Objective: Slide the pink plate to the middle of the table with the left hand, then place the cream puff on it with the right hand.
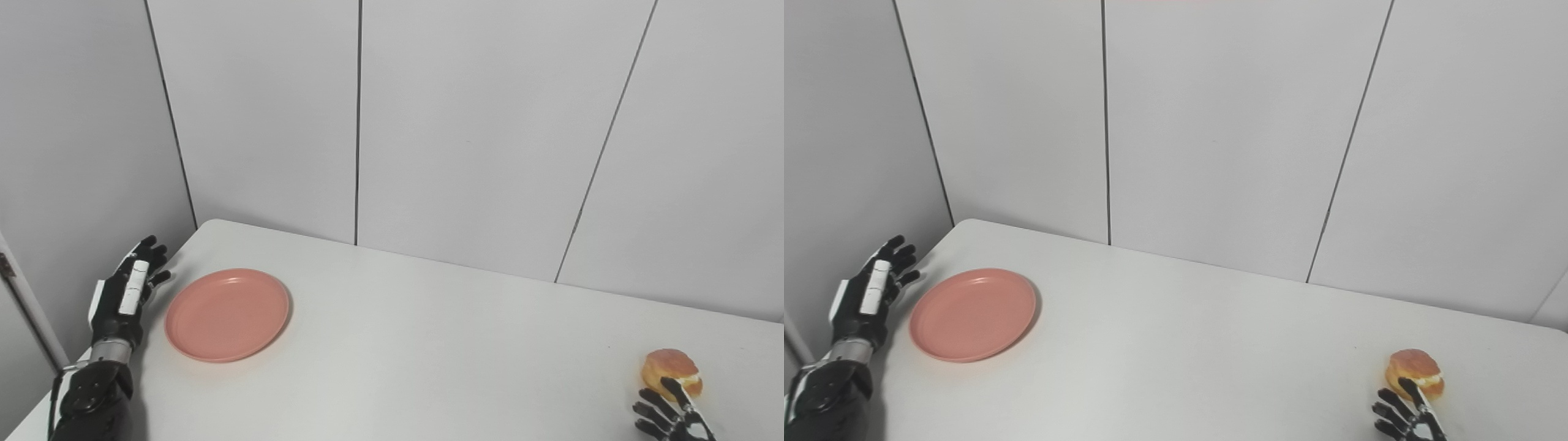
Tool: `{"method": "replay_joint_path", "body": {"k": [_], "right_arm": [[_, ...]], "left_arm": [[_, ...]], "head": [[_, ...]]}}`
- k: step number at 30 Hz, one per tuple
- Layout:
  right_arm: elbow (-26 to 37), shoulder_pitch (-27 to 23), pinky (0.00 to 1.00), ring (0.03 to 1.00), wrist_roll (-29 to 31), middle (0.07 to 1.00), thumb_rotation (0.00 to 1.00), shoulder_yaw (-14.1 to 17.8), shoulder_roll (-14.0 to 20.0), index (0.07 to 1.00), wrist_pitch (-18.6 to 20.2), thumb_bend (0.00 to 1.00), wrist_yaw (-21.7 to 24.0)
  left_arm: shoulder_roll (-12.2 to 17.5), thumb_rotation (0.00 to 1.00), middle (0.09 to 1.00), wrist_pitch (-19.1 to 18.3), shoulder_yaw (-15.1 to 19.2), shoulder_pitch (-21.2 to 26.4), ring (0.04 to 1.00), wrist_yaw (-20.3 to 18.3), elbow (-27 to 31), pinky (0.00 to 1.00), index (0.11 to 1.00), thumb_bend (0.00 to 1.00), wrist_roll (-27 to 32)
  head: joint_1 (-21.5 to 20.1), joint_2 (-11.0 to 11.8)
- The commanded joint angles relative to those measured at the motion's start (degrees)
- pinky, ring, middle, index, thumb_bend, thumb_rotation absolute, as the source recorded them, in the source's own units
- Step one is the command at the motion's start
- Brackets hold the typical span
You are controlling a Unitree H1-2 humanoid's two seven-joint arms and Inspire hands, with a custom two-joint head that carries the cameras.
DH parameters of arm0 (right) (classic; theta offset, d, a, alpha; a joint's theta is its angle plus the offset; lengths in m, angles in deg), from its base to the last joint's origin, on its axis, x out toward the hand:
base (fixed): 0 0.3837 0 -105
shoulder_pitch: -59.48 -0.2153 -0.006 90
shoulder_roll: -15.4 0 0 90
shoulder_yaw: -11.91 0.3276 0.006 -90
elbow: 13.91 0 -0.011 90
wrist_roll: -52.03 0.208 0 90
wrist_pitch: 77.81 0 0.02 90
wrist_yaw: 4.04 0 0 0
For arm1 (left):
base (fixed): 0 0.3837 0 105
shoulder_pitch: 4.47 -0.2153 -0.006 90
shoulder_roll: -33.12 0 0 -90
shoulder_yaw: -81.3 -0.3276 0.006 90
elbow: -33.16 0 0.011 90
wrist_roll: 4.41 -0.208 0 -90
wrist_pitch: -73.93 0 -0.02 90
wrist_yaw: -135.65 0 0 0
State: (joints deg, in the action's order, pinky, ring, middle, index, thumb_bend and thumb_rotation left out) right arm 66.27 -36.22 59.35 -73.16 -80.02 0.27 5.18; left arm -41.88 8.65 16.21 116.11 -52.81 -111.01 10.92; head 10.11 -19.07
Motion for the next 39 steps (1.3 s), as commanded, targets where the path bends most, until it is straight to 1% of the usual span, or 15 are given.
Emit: {"method": "replay_joint_path", "body": {"k": [1,6,10,15,17,18,20,23,24,25,27,29,32,33,39], "right_arm": [[-4.3,4.7,0.78,0.801,-0.2,0.833,1.0,-1.1,-2.1,0.919,0.6,0.86,-0.4],[-4.1,4.8,0.78,0.796,-0.6,0.828,1.0,-1.2,-2.2,0.917,0.7,0.87,-0.5],[-3.7,5.0,0.77,0.799,-0.3,0.83,1.0,-1.1,-2.4,0.914,0.8,0.86,-0.2],[-3.4,5.0,0.77,0.802,-0.7,0.836,1.0,-1.4,-2.2,0.916,1.0,0.86,-0.1],[-3.4,5.1,0.78,0.802,-0.9,0.836,1.0,-1.4,-2.2,0.915,1.0,0.85,-0.1],[-3.4,5.1,0.77,0.8,-1.1,0.834,1.0,-1.5,-2.2,0.916,1.0,0.85,-0.2],[-3.3,5.1,0.77,0.799,-1.3,0.831,1.0,-1.6,-2.2,0.917,0.8,0.85,-0.1],[-3.0,5.2,0.77,0.798,-1.6,0.83,1.0,-1.7,-2.2,0.918,1.0,0.84,-0.2],[-2.9,5.2,0.77,0.797,-1.5,0.83,1.0,-1.7,-2.2,0.918,1.1,0.84,-0.2],[-2.8,5.3,0.77,0.798,-1.5,0.831,1.0,-1.7,-2.2,0.918,1.2,0.83,-0.1],[-2.7,5.4,0.76,0.795,-1.5,0.828,1.0,-1.7,-2.2,0.917,1.1,0.83,-0.2],[-2.5,5.4,0.76,0.793,-1.5,0.822,1.0,-1.7,-2.3,0.916,1.3,0.84,-0.3],[-2.1,5.5,0.77,0.794,-1.3,0.822,1.0,-1.8,-2.4,0.915,1.6,0.84,-0.2],[-2.1,5.6,0.77,0.792,-1.2,0.82,1.0,-1.8,-2.4,0.913,1.6,0.84,-0.2],[-2.0,5.5,0.76,0.784,-1.6,0.809,1.0,-1.9,-2.5,0.909,1.4,0.84,-0.3]], "left_arm": [[0.7,0.81,0.822,2.2,-0.1,1.8,0.862,-1.0,-1.3,0.81,0.827,1.0,-0.5],[0.4,0.83,0.826,2.2,-0.8,2.0,0.875,-1.4,-2.1,0.81,0.833,1.0,-1.7],[-0.1,0.83,0.828,2.2,-1.5,2.0,0.872,-2.9,-2.0,0.82,0.847,1.0,-1.8],[-0.6,0.84,0.841,2.2,-3.6,1.2,0.866,-4.2,0.1,0.85,0.852,1.0,-2.0],[-0.7,0.86,0.842,1.9,-4.7,0.7,0.861,-4.9,1.4,0.84,0.852,1.0,-1.8],[-0.7,0.86,0.863,1.7,-5.3,0.4,0.878,-5.4,1.9,0.83,0.87,1.0,-1.6],[-0.6,0.86,0.883,0.5,-6.5,-0.4,0.895,-6.5,3.4,0.84,0.887,1.0,-1.5],[-0.8,0.87,0.891,-1.5,-7.8,-1.5,0.901,-5.5,5.9,0.83,0.893,1.0,-2.2],[-0.8,0.87,0.892,-2.9,-8.3,-2.1,0.902,-6.1,7.4,0.83,0.894,1.0,-2.1],[-0.8,0.89,0.922,-4.0,-8.8,-2.5,0.945,-6.5,8.5,0.9,0.929,1.0,-1.9],[-0.9,0.9,0.929,-5.8,-9.6,-3.5,0.958,-7.4,11.3,0.91,0.938,0.99,-1.5],[-0.9,0.92,0.948,-6.9,-10.2,-4.0,0.986,-7.8,12.5,0.97,0.954,0.93,-1.3],[-0.8,0.92,0.956,-7.4,-10.7,-3.8,0.998,-8.6,11.8,1.0,0.988,0.91,-1.1],[-0.8,0.91,0.949,-7.5,-10.9,-3.8,0.994,-8.6,11.7,0.99,0.989,0.93,-1.1],[-1.3,0.91,0.928,-8.4,-11.7,-4.4,0.973,-8.2,12.9,0.95,0.946,0.94,-1.4]], "head": [[0.0,0.0],[-0.2,-0.2],[-0.4,-0.4],[-0.6,-0.6],[-0.6,-0.7],[-0.6,-0.7],[-0.7,-0.8],[-1.0,-0.9],[-1.0,-1.0],[-1.0,-1.0],[-1.0,-1.1],[-1.1,-1.3],[-1.4,-1.5],[-1.4,-1.5],[-1.6,-1.6]]}}
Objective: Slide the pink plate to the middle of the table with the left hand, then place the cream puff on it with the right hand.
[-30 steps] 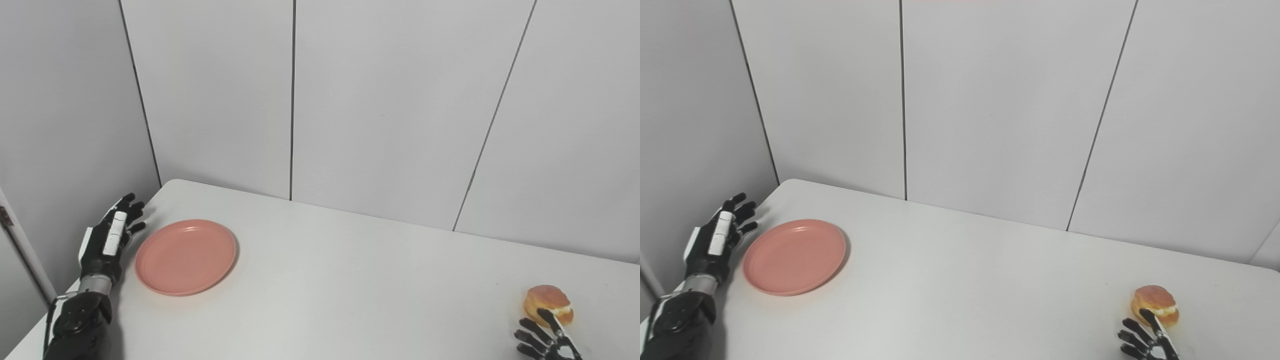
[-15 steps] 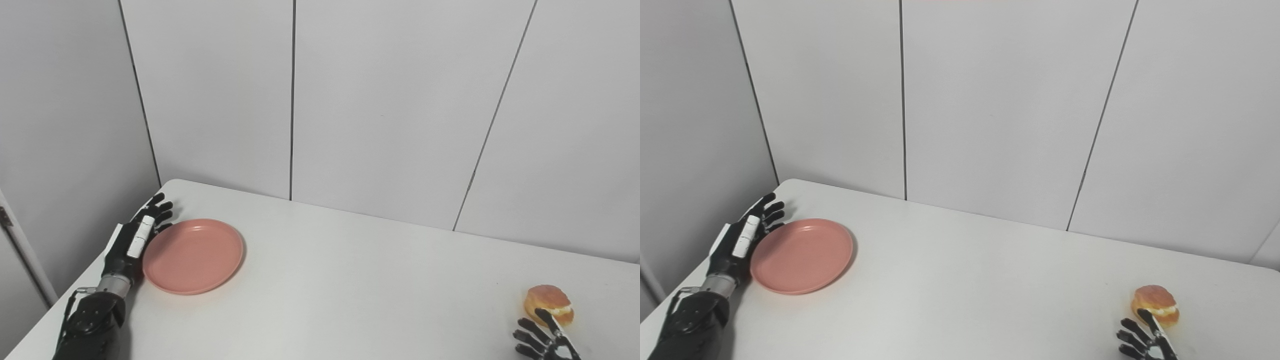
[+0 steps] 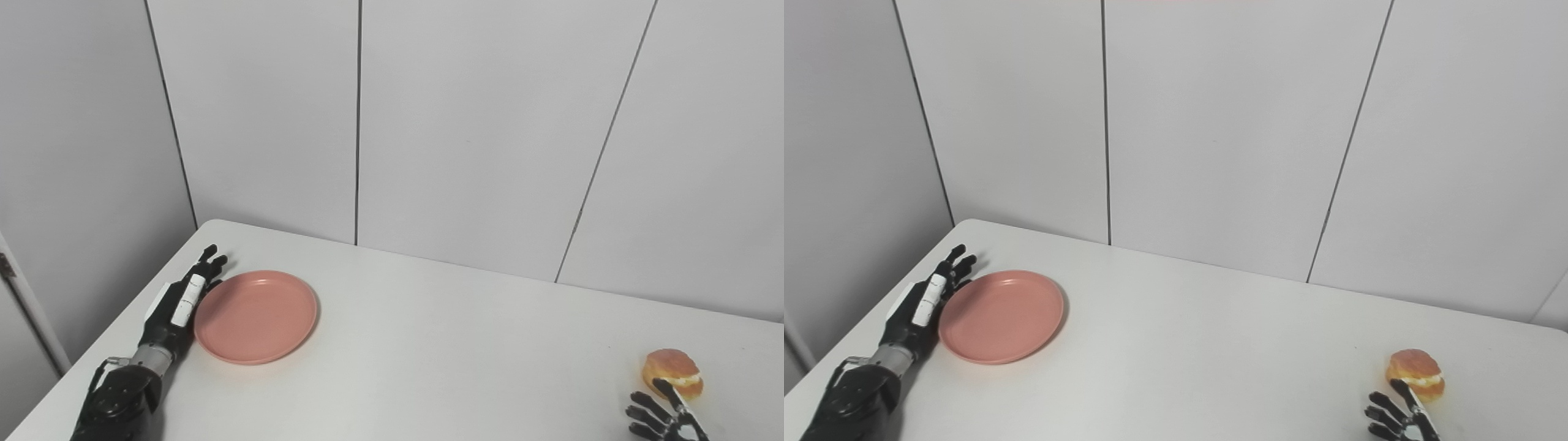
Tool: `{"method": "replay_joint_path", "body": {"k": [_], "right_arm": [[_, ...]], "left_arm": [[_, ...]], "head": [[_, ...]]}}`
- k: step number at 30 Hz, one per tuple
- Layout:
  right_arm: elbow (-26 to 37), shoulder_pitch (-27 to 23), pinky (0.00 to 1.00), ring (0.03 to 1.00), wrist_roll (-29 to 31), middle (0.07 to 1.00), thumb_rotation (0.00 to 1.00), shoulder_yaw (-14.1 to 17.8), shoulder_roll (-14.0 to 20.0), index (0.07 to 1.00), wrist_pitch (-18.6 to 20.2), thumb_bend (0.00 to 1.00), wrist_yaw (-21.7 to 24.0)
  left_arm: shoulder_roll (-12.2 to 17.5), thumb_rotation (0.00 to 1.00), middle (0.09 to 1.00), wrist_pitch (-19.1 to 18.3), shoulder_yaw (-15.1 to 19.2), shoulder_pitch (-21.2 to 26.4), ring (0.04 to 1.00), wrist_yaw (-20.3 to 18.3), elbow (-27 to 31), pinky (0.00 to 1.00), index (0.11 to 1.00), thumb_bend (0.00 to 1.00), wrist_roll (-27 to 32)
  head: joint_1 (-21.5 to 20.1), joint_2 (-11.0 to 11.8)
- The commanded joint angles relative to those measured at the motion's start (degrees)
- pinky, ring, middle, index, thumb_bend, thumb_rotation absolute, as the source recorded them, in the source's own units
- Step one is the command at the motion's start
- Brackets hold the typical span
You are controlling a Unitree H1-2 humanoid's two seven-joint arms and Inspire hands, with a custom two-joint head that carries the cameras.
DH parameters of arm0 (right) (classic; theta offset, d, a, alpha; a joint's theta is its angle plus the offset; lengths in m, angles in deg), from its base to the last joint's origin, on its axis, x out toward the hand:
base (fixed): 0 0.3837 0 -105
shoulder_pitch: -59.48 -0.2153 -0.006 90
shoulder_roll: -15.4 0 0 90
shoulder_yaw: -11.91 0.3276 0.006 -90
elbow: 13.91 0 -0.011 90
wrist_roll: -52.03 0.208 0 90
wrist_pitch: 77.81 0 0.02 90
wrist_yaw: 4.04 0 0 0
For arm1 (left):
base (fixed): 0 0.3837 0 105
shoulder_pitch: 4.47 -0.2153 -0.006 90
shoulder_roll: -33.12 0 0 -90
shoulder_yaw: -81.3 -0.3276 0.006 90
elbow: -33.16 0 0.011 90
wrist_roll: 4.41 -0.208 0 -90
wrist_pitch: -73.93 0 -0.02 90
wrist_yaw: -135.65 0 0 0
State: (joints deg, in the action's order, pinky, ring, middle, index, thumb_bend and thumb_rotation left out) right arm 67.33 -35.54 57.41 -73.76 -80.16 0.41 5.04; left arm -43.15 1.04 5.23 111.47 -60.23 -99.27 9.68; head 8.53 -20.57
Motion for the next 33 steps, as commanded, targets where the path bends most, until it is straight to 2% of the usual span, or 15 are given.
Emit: {"method": "replay_joint_path", "body": {"k": [1,5,9,12,20,23,29,33], "right_arm": [[-3.0,4.9,0.76,0.785,0.3,0.808,1.0,-1.4,-2.3,0.91,1.2,0.84,-0.2],[-2.6,5.0,0.76,0.784,0.1,0.809,1.0,-1.5,-2.3,0.912,1.4,0.83,-0.2],[-2.6,5.1,0.76,0.784,-0.3,0.81,1.0,-1.6,-2.3,0.913,1.3,0.84,-0.3],[-2.6,5.1,0.76,0.782,-0.2,0.807,1.0,-1.7,-2.3,0.91,1.4,0.84,-0.3],[-2.3,5.2,0.75,0.775,-0.7,0.798,1.0,-1.9,-2.5,0.905,1.4,0.85,-0.6],[-2.0,5.3,0.75,0.774,-0.9,0.799,1.0,-2.1,-2.6,0.904,1.5,0.85,-0.8],[-1.5,5.5,0.75,0.77,-1.2,0.796,1.0,-2.3,-2.7,0.903,1.6,0.84,-1.0],[-1.1,5.7,0.75,0.772,-1.3,0.797,1.0,-2.5,-2.7,0.906,1.8,0.82,-1.0]], "left_arm": [[-0.2,0.91,0.922,-1.0,-0.8,0.0,0.968,-0.7,1.8,0.94,0.939,0.94,-0.2],[-1.0,0.9,0.918,-1.9,-1.1,-0.8,0.948,-0.6,3.6,0.9,0.921,0.94,0.0],[-1.8,0.9,0.901,-4.1,-1.8,-1.8,0.943,-1.2,7.1,0.92,0.927,0.94,0.7],[-2.4,0.91,0.927,-3.6,-2.3,-2.1,0.949,-1.0,7.7,0.92,0.935,0.93,0.4],[-6.1,0.91,0.918,-4.4,-3.7,-2.5,0.946,2.0,12.2,0.91,0.931,0.94,-1.0],[-7.3,0.91,0.905,-5.1,-4.1,-2.3,0.93,2.9,13.3,0.9,0.926,0.92,-1.5],[-9.3,0.92,0.869,-6.5,-4.8,-1.0,0.896,4.7,14.0,0.85,0.883,0.9,-2.6],[-10.0,0.92,0.861,-7.9,-5.6,-0.3,0.888,5.4,13.9,0.84,0.866,0.93,-3.3]], "head": [[0.0,-0.1],[-0.2,-0.2],[-0.3,-0.3],[-0.3,-0.4],[-0.6,-0.5],[-0.7,-0.6],[-0.9,-0.8],[-1.1,-0.8]]}}
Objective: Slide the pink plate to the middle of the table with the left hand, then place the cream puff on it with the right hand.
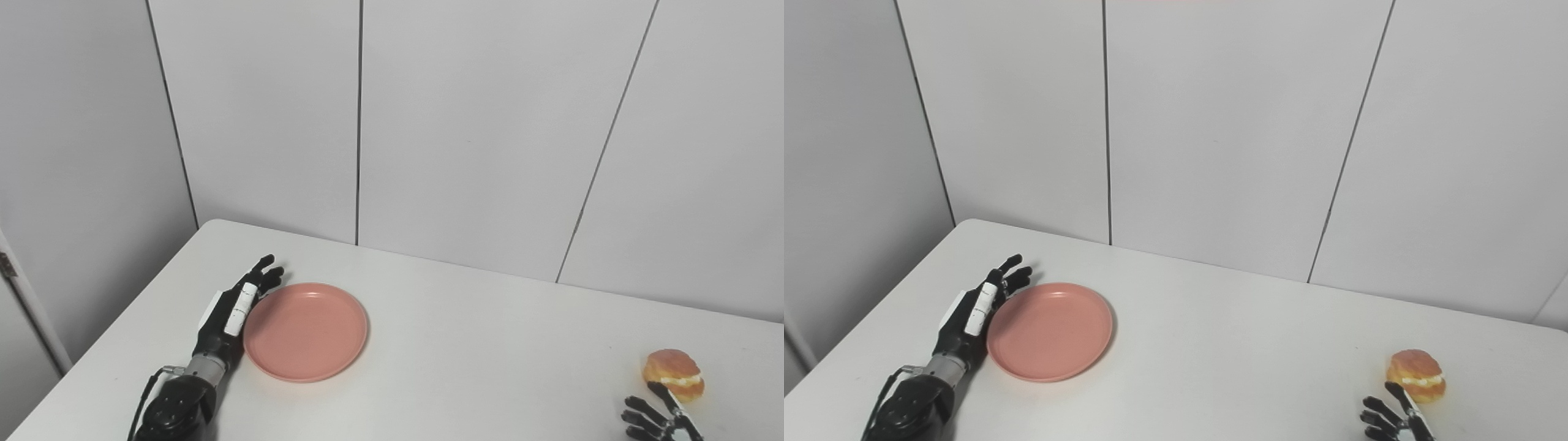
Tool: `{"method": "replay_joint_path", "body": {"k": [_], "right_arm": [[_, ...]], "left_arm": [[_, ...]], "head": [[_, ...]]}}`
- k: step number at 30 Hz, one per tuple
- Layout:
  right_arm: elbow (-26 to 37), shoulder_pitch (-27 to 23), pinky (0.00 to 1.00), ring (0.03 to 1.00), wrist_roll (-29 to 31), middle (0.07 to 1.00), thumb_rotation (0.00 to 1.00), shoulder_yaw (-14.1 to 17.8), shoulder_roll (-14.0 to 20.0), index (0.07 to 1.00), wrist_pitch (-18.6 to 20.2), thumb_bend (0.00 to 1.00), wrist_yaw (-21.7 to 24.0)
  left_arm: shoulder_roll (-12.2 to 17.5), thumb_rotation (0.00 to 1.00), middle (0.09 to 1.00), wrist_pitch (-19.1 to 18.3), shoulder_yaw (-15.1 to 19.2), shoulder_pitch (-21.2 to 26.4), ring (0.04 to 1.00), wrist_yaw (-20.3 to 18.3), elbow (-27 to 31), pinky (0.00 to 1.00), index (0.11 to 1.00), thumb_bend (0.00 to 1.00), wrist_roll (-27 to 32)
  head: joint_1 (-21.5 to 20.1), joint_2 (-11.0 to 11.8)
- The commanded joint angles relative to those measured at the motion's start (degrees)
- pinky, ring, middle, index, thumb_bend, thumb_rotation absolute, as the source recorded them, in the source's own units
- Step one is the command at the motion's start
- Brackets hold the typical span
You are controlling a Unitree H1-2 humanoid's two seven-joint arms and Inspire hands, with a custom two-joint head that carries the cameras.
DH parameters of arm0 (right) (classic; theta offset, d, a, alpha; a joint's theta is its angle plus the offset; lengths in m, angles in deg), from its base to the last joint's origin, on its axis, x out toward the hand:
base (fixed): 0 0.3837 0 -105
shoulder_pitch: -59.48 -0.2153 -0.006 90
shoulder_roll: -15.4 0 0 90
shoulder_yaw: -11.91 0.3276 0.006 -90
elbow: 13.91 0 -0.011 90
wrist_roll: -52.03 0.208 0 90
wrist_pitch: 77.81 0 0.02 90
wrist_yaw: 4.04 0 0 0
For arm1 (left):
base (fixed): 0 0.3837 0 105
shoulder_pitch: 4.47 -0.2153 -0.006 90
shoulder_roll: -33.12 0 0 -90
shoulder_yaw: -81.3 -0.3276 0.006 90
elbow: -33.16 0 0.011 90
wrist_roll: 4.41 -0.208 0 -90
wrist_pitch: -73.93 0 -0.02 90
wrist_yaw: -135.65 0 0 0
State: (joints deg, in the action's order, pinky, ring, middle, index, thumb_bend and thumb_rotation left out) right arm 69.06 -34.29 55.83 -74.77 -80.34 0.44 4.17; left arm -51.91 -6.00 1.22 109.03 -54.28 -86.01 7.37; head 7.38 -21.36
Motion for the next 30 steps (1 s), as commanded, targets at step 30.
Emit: {"method": "replay_joint_path", "body": {"k": [30], "right_arm": [[3.0,6.3,0.74,0.771,-2.1,0.798,1.0,-3.3,-3.4,0.899,4.6,0.84,-1.5]], "left_arm": [[-4.6,0.93,0.867,-5.2,-6.7,2.3,0.892,-1.5,1.8,0.82,0.86,0.9,-1.1]], "head": [[-6.9,-5.4]]}}
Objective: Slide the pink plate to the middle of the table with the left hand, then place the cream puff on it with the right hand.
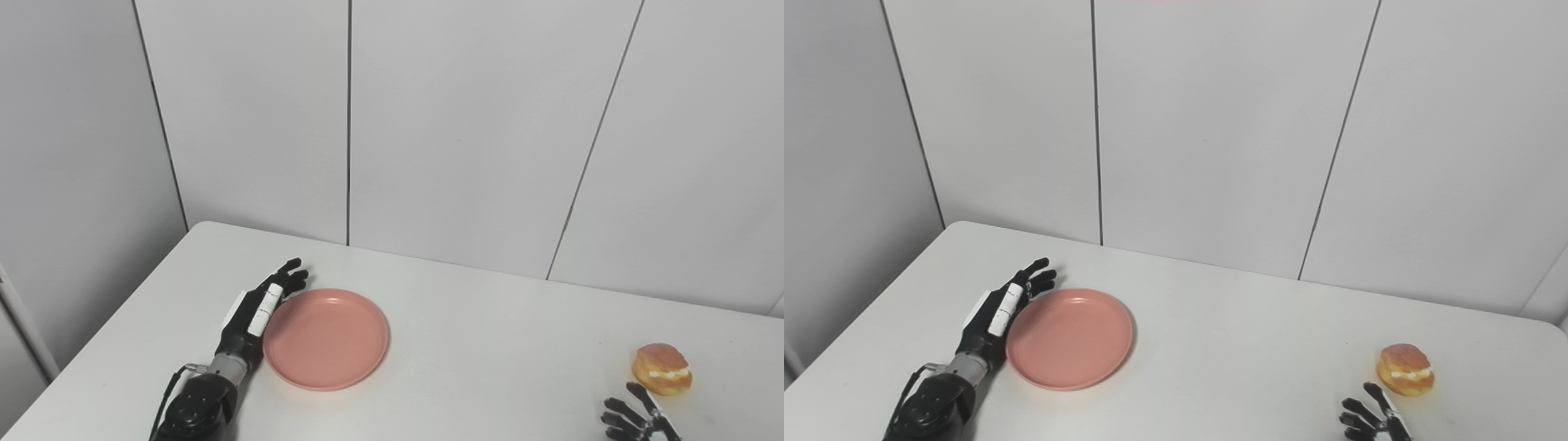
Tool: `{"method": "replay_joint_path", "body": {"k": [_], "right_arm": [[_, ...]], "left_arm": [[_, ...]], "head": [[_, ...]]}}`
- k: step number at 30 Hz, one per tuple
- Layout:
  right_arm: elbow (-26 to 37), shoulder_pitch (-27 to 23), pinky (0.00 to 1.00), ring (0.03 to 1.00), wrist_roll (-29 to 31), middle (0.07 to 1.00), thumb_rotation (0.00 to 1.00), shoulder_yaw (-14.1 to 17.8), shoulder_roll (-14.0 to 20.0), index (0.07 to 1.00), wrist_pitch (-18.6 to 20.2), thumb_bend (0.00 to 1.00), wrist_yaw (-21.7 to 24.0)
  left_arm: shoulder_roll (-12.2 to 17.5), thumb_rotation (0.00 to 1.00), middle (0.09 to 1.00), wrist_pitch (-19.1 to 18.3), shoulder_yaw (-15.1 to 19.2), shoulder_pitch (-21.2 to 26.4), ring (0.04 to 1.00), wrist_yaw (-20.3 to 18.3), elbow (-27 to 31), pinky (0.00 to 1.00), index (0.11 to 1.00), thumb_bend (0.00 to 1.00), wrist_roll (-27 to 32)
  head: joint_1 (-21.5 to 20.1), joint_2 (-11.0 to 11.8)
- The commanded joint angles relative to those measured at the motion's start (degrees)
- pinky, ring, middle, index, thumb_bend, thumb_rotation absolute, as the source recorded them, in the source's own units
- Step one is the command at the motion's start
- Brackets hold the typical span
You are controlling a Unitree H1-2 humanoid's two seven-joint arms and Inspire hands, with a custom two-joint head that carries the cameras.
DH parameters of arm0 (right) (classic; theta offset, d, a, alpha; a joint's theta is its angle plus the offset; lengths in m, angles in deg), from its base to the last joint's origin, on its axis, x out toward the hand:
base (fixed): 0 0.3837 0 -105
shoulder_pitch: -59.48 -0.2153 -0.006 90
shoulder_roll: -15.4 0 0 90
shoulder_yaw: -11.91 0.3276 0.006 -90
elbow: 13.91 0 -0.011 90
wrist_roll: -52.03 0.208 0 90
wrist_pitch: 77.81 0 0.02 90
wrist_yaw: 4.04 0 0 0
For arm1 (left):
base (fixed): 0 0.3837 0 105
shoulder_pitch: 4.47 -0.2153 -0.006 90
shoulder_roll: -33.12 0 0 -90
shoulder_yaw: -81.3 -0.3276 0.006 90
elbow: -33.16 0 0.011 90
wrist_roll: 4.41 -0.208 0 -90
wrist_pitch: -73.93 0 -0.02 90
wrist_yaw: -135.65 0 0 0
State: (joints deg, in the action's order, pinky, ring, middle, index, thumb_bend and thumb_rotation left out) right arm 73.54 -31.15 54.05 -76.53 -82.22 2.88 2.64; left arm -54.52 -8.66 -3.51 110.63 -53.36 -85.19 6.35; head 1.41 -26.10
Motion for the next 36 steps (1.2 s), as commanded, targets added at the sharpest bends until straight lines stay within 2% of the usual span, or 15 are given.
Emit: {"method": "replay_joint_path", "body": {"k": [1,5,10,12,18,20,28,36], "right_arm": [[-0.9,3.2,0.74,0.77,-0.6,0.798,1.0,-1.7,-1.8,0.898,2.7,0.84,-0.2],[0.6,3.3,0.74,0.767,-1.3,0.796,1.0,-2.6,-2.6,0.892,3.9,0.84,-0.8],[1.7,3.2,0.73,0.764,-2.2,0.796,1.0,-3.6,-3.4,0.885,5.0,0.83,-1.9],[2.3,3.2,0.73,0.762,-2.9,0.798,1.0,-4.3,-3.8,0.887,5.6,0.84,-2.4],[3.1,2.9,0.72,0.757,-5.1,0.794,1.0,-6.2,-4.8,0.885,6.1,0.85,-4.0],[3.6,2.8,0.72,0.757,-5.7,0.794,1.0,-6.8,-5.2,0.885,6.7,0.84,-4.5],[5.2,2.5,0.72,0.754,-6.1,0.8,1.0,-7.6,-5.7,0.889,8.4,0.86,-5.3],[5.7,2.3,0.71,0.756,-7.5,0.801,1.0,-8.5,-5.9,0.894,8.7,0.84,-5.8]], "left_arm": [[-2.0,0.93,0.869,-2.9,-2.0,0.7,0.895,-2.6,1.4,0.82,0.862,0.9,0.1],[-2.4,0.93,0.872,-4.8,-2.3,0.7,0.887,-2.4,2.9,0.81,0.87,0.91,0.1],[-3.0,0.92,0.866,-6.2,-2.8,0.9,0.88,-2.6,3.2,0.81,0.865,0.88,0.1],[-3.4,0.92,0.867,-6.3,-3.3,1.0,0.877,-2.8,2.9,0.81,0.864,0.89,-0.3],[-4.0,0.92,0.868,-6.3,-3.8,1.1,0.872,-3.1,2.8,0.8,0.877,0.87,-0.2],[-4.2,0.92,0.867,-6.4,-3.8,1.2,0.87,-2.9,3.0,0.78,0.88,0.87,-0.3],[-6.3,0.93,0.875,-8.1,-3.3,1.1,0.889,-1.5,4.5,0.84,0.883,0.88,0.3],[-9.3,0.94,0.844,-13.5,-2.9,0.2,0.865,1.8,9.5,0.81,0.854,0.87,-0.4]], "head": [[-1.8,-1.2],[-4.3,-1.6],[-6.0,-1.8],[-8.8,-2.3],[-13.2,-3.2],[-13.8,-3.6],[-14.1,-5.2],[-16.6,-5.2]]}}
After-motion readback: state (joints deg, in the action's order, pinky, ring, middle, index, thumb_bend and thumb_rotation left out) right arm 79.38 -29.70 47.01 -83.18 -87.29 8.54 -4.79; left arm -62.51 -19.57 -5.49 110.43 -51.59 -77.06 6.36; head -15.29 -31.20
